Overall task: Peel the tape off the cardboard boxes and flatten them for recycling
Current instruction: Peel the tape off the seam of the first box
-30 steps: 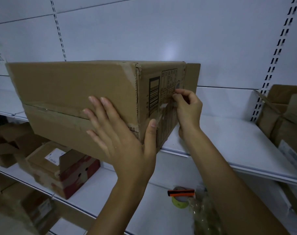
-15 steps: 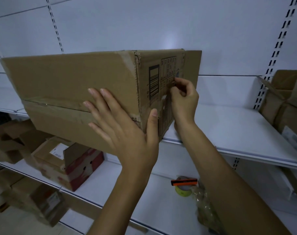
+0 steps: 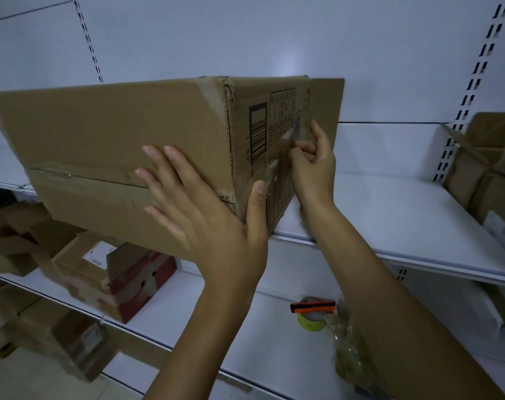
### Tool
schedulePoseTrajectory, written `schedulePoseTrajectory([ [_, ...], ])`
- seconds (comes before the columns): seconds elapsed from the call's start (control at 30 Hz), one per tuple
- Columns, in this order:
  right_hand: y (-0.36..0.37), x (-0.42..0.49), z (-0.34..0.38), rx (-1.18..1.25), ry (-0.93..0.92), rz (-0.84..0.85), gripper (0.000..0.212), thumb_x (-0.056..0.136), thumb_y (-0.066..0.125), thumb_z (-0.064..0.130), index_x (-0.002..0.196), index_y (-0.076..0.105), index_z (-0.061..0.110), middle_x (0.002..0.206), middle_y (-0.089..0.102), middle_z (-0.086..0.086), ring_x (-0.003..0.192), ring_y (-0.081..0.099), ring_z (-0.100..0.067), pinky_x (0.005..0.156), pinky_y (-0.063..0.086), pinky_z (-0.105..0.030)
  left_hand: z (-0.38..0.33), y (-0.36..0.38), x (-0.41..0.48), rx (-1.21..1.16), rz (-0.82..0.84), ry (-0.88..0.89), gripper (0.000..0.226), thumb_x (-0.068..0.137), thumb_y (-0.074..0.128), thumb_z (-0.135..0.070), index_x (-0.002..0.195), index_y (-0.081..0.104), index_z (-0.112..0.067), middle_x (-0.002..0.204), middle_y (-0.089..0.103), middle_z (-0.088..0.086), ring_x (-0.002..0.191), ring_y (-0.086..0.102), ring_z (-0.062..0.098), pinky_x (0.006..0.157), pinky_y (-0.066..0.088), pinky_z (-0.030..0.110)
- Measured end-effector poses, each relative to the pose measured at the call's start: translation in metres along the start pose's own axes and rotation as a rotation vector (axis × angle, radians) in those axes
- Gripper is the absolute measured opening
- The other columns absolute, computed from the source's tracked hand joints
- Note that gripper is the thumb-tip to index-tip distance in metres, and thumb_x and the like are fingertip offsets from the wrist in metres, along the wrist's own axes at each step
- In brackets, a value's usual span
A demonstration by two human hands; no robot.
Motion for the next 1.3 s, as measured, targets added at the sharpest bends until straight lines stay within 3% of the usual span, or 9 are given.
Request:
schedulePoseTrajectory([
  [0.07,0.004,0.001,0.0,-0.109,-0.072,0.028,0.049,0.091,0.045,0.0,0.137,0.051,0.015,0.117,0.06,-0.015,0.094,0.061,-0.016,0.083,0.051,-0.02,0.0,0.001,0.0,0.0,-0.002,0.003,0.092,0.089,0.055,-0.047,0.15,0.003,-0.002,0.159,0.001,0.018,0.146,-0.004,0.034,0.114,0.0,0.058],
  [0.13,0.006,-0.004,-0.002,-0.153,-0.12,0.026,0.046,0.093,0.043,0.002,0.135,0.054,0.016,0.123,0.058,-0.006,0.092,0.059,-0.005,0.079,0.045,-0.008,0.0,0.001,0.0,0.005,-0.006,0.006,0.093,0.088,0.056,-0.046,0.15,0.004,-0.001,0.159,0.001,0.018,0.146,-0.004,0.034,0.114,-0.001,0.057],
  [0.23,0.001,-0.01,-0.001,-0.145,-0.135,-0.02,0.037,0.094,0.05,0.004,0.129,0.058,0.014,0.113,0.056,0.0,0.087,0.052,0.009,0.076,0.037,0.002,0.001,0.001,0.0,0.004,-0.009,0.004,0.093,0.088,0.056,-0.047,0.15,0.005,-0.001,0.159,0.002,0.018,0.146,-0.003,0.035,0.114,0.0,0.057],
  [0.37,-0.015,0.012,0.013,-0.322,-0.235,0.0,0.021,0.091,0.063,0.019,0.11,0.071,0.014,0.1,0.069,0.002,0.088,0.062,-0.003,0.083,0.052,-0.018,0.0,0.0,0.0,0.001,-0.011,0.001,0.094,0.088,0.057,-0.047,0.15,0.005,-0.001,0.159,0.002,0.019,0.146,-0.003,0.035,0.114,0.0,0.057],
  [0.5,-0.025,0.035,0.035,-0.625,-0.357,0.142,0.009,0.087,0.066,0.025,0.092,0.074,0.024,0.084,0.07,0.008,0.08,0.067,-0.01,0.078,0.056,-0.039,0.0,0.001,0.0,0.008,-0.009,-0.003,0.094,0.087,0.058,-0.046,0.15,0.005,0.0,0.158,0.003,0.02,0.146,-0.003,0.037,0.113,0.0,0.059],
  [0.63,-0.027,0.043,0.055,-0.972,-0.453,0.272,0.012,0.087,0.066,0.03,0.094,0.073,0.023,0.093,0.072,0.003,0.087,0.065,-0.016,0.078,0.054,-0.039,0.0,0.001,0.001,0.007,-0.006,0.0,0.094,0.087,0.058,-0.047,0.149,0.005,0.0,0.158,0.003,0.021,0.146,-0.003,0.037,0.114,0.0,0.06],
  [0.8,-0.019,0.051,0.068,-1.225,-0.587,0.337,0.013,0.089,0.062,0.026,0.093,0.071,0.017,0.094,0.07,-0.006,0.09,0.062,-0.029,0.073,0.047,-0.036,0.002,0.001,0.001,0.004,0.003,0.01,0.092,0.088,0.057,-0.046,0.15,0.005,-0.001,0.158,0.002,0.02,0.146,-0.004,0.036,0.113,0.0,0.06],
  [1.13,-0.009,0.068,0.087,-1.36,-0.493,0.603,0.01,0.089,0.06,0.02,0.085,0.067,0.013,0.083,0.071,-0.004,0.087,0.065,-0.024,0.077,0.053,-0.042,0.003,0.003,0.002,0.009,0.005,0.027,0.091,0.089,0.055,-0.046,0.149,0.004,-0.001,0.158,0.002,0.02,0.146,-0.003,0.037,0.112,-0.001,0.058],
  [1.3,0.0,0.068,0.078,-1.3,-0.549,0.517,0.012,0.083,0.065,0.028,0.077,0.061,0.019,0.081,0.063,0.001,0.081,0.058,-0.021,0.065,0.038,-0.03,0.013,0.001,0.01,-0.02,0.045,0.038,0.091,0.089,0.054,-0.045,0.15,0.001,-0.003,0.159,-0.002,0.017,0.146,-0.007,0.035,0.113,-0.002,0.059],
])
Point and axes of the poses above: each hand's wrist, its own x-axis towards the middle knuckle, its own y-axis out of the palm, z = x × y, the point moved 2 cm from there along x, towards the middle knuckle
